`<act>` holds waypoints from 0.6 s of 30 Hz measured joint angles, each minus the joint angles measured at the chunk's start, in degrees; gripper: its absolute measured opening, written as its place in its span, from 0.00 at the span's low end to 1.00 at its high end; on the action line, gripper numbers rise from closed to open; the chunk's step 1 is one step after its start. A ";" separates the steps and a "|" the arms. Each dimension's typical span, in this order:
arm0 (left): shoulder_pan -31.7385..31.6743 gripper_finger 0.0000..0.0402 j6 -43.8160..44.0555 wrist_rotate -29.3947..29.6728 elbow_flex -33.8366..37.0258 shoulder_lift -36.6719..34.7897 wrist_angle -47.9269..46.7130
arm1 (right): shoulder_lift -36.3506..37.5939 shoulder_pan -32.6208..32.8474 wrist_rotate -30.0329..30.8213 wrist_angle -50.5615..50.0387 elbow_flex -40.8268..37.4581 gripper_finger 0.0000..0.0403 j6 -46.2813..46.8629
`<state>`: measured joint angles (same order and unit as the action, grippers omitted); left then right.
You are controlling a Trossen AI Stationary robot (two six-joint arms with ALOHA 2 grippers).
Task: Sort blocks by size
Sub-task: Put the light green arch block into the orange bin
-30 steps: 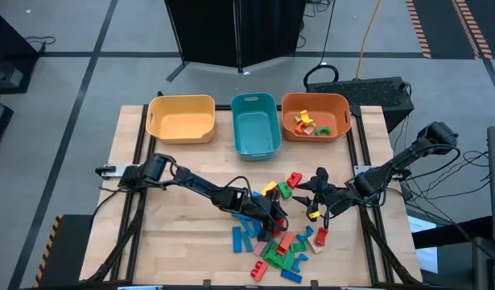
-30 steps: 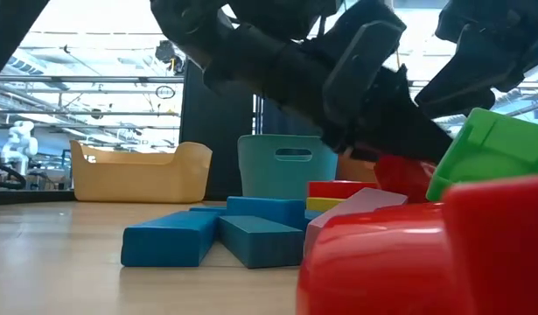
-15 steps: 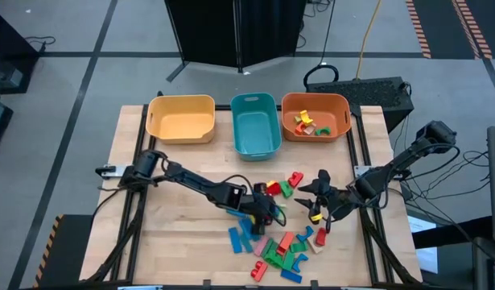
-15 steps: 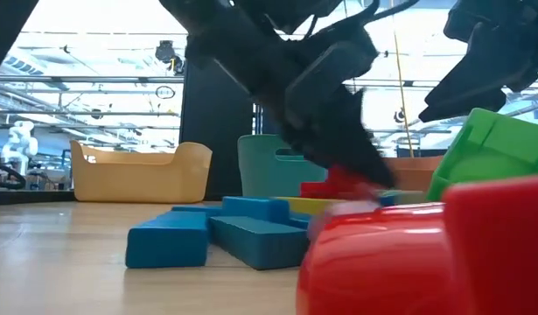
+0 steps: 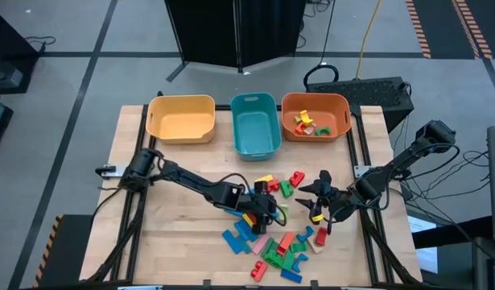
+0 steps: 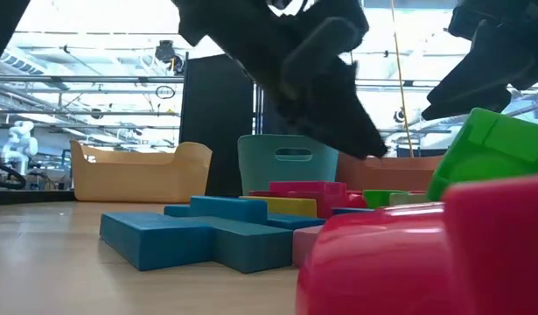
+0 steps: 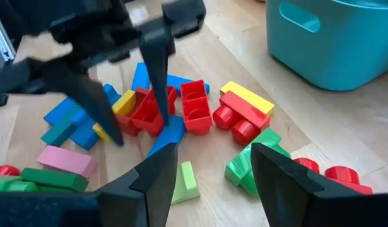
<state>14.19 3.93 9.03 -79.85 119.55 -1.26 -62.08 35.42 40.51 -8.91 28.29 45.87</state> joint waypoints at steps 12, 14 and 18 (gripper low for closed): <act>-0.56 0.55 -4.42 -6.02 0.02 6.93 11.55 | -0.02 0.00 -0.01 0.04 0.02 0.46 0.00; -0.52 0.55 -4.82 -6.10 -0.02 7.44 12.85 | -0.02 0.00 0.02 0.08 0.02 0.46 0.00; -0.56 0.55 -5.80 -6.17 -0.04 8.92 14.02 | -0.02 0.00 0.00 0.07 0.02 0.46 0.00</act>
<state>13.63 -1.87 2.85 -79.90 128.47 12.76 -62.11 35.42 40.51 -8.84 28.32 45.87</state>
